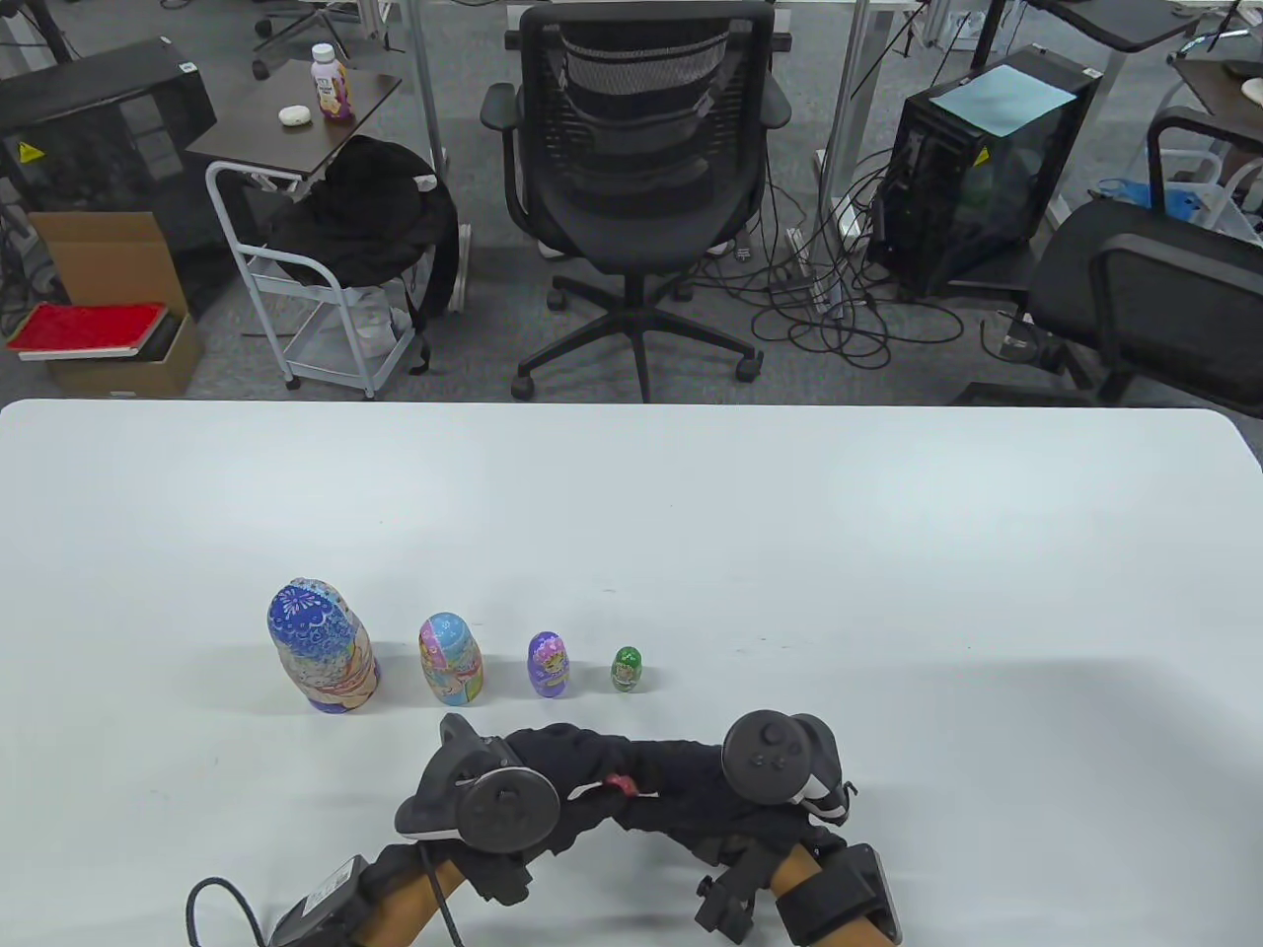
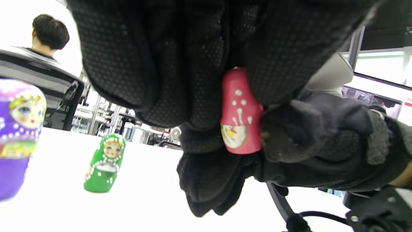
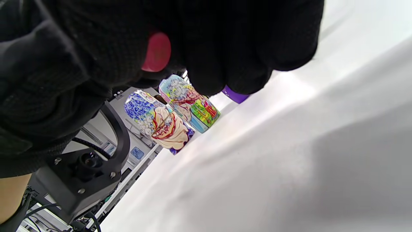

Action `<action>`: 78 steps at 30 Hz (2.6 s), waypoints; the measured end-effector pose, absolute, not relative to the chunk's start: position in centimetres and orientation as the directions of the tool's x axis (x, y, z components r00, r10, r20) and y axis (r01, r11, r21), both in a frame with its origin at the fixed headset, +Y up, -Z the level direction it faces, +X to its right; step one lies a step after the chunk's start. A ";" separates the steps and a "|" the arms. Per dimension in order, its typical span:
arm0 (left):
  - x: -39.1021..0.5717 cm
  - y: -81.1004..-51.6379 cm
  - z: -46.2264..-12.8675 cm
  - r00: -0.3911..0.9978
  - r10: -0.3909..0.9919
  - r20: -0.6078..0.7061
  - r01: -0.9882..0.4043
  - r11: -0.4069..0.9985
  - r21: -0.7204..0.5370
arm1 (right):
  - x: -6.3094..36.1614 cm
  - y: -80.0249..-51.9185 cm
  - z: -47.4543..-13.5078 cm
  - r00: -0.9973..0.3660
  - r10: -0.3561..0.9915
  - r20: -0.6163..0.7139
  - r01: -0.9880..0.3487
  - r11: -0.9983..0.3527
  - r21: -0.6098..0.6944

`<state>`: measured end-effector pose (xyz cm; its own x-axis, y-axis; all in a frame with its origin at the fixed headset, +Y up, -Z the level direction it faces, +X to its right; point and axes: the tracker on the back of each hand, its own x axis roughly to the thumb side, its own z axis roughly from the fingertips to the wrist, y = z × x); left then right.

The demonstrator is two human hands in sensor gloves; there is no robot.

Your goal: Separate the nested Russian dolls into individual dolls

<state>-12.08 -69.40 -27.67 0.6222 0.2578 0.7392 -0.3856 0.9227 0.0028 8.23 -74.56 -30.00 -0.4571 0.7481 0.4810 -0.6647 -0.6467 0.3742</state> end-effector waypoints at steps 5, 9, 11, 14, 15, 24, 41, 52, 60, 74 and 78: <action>-12.3 -69.6 -27.8 0.614 0.301 0.730 -0.417 0.909 -0.024 | 8.1 -74.6 -29.9 -0.442 0.747 0.497 -0.664 -0.645 0.378; -12.4 -69.3 -27.5 0.576 0.271 0.771 -0.416 0.909 -0.009 | 8.0 -74.6 -29.8 -0.405 0.767 0.499 -0.662 -0.622 0.418; -12.5 -69.1 -27.4 0.567 0.258 0.782 -0.415 0.910 0.001 | 7.9 -74.6 -29.9 -0.380 0.787 0.485 -0.670 -0.596 0.442; -12.6 -69.0 -27.2 0.552 0.243 0.798 -0.416 0.909 0.010 | 7.9 -74.7 -29.9 -0.355 0.806 0.473 -0.666 -0.573 0.478; -12.6 -69.0 -27.2 0.547 0.247 0.800 -0.419 0.908 0.007 | 7.9 -74.8 -30.0 -0.345 0.813 0.468 -0.664 -0.564 0.491; -13.0 -69.4 -27.6 0.539 0.378 0.753 -0.470 0.877 -0.104 | 8.1 -74.6 -30.0 -0.332 0.816 0.472 -0.679 -0.554 0.481; -14.0 -69.4 -28.4 0.469 0.555 0.687 -0.599 0.772 -0.214 | 7.8 -73.6 -29.4 -0.338 0.754 0.563 -0.694 -0.604 0.392; -16.3 -67.4 -27.9 0.583 0.407 0.703 -0.575 0.818 0.003 | 9.3 -73.8 -30.2 -0.347 0.772 0.533 -0.750 -0.569 0.337; -16.1 -70.6 -29.6 0.788 0.185 0.587 -0.218 0.976 -0.014 | 9.8 -73.9 -30.5 -0.333 0.789 0.516 -0.782 -0.537 0.316; -15.0 -75.3 -30.8 0.796 0.013 0.605 0.013 0.999 -0.037 | 9.9 -73.7 -30.5 -0.347 0.785 0.513 -0.775 -0.548 0.314; -14.4 -75.5 -30.7 0.789 -0.046 0.612 0.069 0.998 -0.014 | 9.9 -73.8 -30.5 -0.347 0.785 0.513 -0.774 -0.548 0.316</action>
<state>-14.42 -75.45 -30.67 0.7894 -0.0456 0.6121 0.0685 0.9976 -0.0140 9.95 -73.75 -30.49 -0.3472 0.7853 0.5126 -0.7742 -0.5485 0.3160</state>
